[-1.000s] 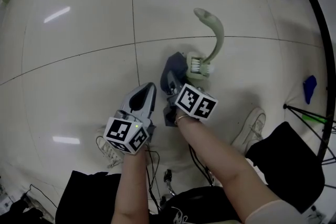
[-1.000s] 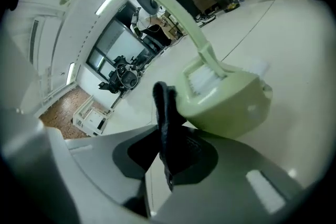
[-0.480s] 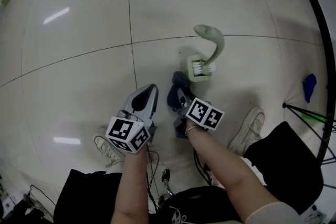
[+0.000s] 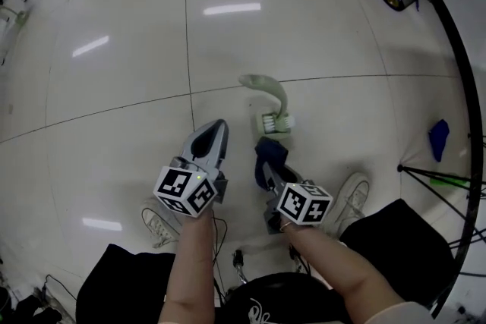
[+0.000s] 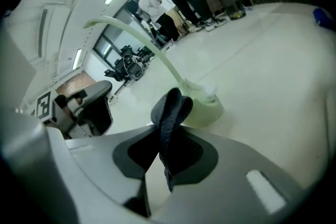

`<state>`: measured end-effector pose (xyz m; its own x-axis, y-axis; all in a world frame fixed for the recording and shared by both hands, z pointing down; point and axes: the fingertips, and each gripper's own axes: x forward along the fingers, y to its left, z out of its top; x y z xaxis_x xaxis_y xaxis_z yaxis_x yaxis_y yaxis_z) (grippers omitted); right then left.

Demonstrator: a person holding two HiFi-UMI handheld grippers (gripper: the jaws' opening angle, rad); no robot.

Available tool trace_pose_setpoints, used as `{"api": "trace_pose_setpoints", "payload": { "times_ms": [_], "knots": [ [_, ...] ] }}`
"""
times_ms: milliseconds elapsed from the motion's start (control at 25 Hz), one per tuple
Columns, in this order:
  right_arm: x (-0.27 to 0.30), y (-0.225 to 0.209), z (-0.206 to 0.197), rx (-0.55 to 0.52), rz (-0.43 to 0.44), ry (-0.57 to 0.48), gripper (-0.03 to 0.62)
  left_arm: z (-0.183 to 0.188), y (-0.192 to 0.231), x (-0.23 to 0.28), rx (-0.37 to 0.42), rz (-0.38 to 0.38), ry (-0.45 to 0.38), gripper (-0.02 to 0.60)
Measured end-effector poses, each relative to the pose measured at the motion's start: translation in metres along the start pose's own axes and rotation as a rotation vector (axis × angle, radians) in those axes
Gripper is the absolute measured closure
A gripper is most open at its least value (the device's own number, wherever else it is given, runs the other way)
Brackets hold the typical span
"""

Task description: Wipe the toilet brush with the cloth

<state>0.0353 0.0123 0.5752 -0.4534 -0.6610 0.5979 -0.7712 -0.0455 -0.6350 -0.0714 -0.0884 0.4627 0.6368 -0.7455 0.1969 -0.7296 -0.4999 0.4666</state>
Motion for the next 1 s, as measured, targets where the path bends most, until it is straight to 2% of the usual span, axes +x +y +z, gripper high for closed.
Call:
{"api": "trace_pose_setpoints", "payload": {
  "times_ms": [160,280,400,480,600,680,800,1000],
  "knots": [
    [-0.044,0.027,0.070,0.012,0.079,-0.099,0.525,0.075,-0.025,0.014,0.057,-0.022,-0.129,0.575],
    [-0.071,0.058,0.138,-0.050,0.148,-0.215,0.525,0.122,-0.042,0.023,0.125,-0.060,-0.192,0.575],
    [-0.097,0.104,0.196,-0.192,0.238,-0.315,0.525,0.159,-0.061,0.023,0.173,-0.113,-0.238,0.575],
    [-0.108,0.139,0.220,-0.347,0.295,-0.355,0.525,0.171,-0.069,0.024,0.186,-0.144,-0.249,0.575],
    [-0.115,0.186,0.236,-0.630,0.344,-0.390,0.525,0.169,-0.074,0.026,0.182,-0.179,-0.224,0.575],
    [-0.114,0.210,0.237,-0.736,0.377,-0.386,0.525,0.165,-0.075,0.025,0.186,-0.185,-0.206,0.575],
    [-0.100,0.221,0.237,-0.762,0.389,-0.347,0.525,0.164,-0.075,0.024,0.177,-0.189,-0.211,0.575],
    [-0.080,0.205,0.227,-0.758,0.354,-0.286,0.525,0.163,-0.075,0.022,0.203,-0.200,-0.196,0.575]
  ]
}}
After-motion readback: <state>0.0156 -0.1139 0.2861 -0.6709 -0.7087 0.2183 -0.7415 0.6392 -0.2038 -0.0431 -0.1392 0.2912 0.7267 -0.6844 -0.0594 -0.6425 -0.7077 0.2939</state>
